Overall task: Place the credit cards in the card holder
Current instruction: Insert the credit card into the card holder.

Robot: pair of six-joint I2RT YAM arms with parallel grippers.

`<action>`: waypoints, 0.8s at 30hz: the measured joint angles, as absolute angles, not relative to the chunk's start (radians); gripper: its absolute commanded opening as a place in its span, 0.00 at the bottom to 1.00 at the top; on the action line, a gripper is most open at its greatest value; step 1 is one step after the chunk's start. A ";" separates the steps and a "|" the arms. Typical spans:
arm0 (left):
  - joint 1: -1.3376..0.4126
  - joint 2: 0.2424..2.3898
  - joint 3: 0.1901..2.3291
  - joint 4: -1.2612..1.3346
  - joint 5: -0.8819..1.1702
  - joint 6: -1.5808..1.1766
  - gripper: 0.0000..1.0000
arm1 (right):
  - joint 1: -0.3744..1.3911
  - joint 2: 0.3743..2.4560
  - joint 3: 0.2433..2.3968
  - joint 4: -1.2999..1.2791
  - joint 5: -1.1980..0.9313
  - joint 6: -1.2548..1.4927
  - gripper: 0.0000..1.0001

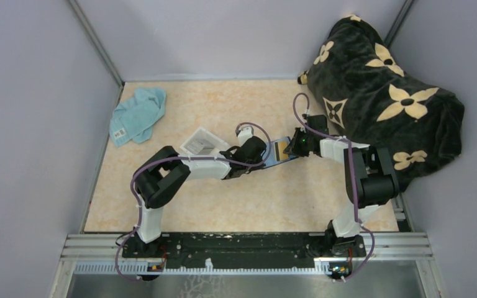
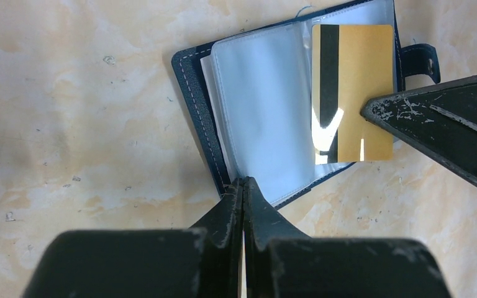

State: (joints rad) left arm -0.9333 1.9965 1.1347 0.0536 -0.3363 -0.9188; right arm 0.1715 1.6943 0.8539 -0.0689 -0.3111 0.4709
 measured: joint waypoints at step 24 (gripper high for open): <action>-0.867 1.994 1.122 0.072 -0.197 -0.902 0.03 | 0.262 1.637 0.759 0.043 -0.270 0.443 0.00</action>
State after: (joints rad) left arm -0.8669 1.9942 1.1225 0.0723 -0.1967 -0.9020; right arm 0.2623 1.6375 0.7593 0.0425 -0.2699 0.4435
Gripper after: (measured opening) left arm 0.033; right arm 0.006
